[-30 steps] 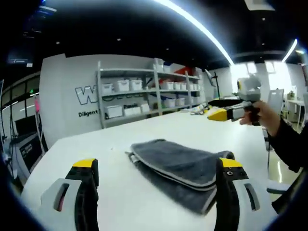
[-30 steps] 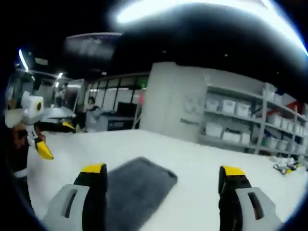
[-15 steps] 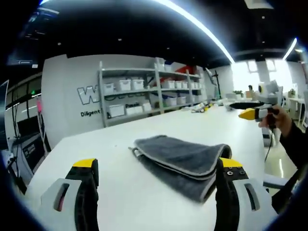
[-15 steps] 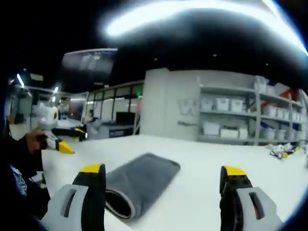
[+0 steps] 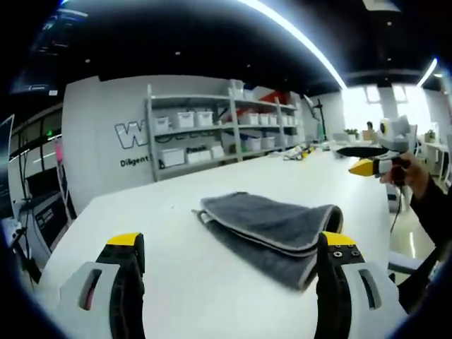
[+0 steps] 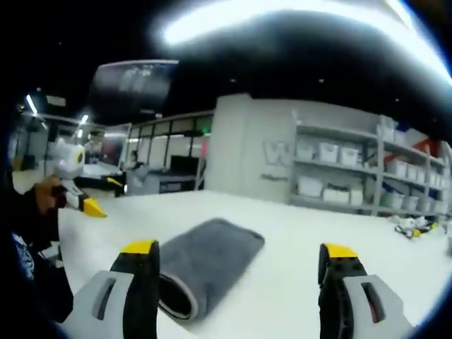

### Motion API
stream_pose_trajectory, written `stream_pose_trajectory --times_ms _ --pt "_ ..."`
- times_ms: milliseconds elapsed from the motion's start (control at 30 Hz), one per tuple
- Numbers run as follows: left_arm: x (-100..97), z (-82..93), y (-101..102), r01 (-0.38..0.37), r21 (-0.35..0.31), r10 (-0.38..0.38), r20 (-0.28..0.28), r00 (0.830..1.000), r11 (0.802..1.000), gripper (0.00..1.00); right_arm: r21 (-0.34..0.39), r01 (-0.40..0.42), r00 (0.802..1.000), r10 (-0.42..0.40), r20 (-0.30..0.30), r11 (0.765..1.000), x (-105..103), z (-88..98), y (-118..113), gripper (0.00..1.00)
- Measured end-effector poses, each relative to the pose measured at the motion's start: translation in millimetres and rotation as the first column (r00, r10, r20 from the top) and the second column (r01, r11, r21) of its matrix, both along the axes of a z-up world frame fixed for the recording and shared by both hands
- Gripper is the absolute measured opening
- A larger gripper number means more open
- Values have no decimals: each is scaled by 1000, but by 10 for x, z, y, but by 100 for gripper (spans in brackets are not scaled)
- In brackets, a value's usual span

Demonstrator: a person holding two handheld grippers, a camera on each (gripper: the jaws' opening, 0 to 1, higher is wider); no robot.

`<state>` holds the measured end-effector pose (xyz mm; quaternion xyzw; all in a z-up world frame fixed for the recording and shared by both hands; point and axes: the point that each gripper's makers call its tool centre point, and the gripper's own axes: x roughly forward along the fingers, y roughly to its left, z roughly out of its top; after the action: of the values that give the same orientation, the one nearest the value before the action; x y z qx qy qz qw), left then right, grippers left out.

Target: Open the folded towel by lifting each exposed corner and separating the folded layers until the towel lies flat within the target outline without major curled edges

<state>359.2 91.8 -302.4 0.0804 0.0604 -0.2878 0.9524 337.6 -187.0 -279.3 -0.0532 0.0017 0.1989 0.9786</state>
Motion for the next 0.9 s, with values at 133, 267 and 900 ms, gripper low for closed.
stream_pose_trajectory --times_ms 133,267,900 --pt "63 -4 -15 34 21 -34 -19 999 999 100 51 -53 998 54 -29 997 -149 -80 286 93" --pt "141 36 -60 74 68 -72 -27 997 995 100 18 -112 992 113 -63 994 -325 -212 506 94" --pt "912 681 -259 193 193 -196 -1 981 962 100 419 -17 987 83 -140 908 -687 -594 871 68"
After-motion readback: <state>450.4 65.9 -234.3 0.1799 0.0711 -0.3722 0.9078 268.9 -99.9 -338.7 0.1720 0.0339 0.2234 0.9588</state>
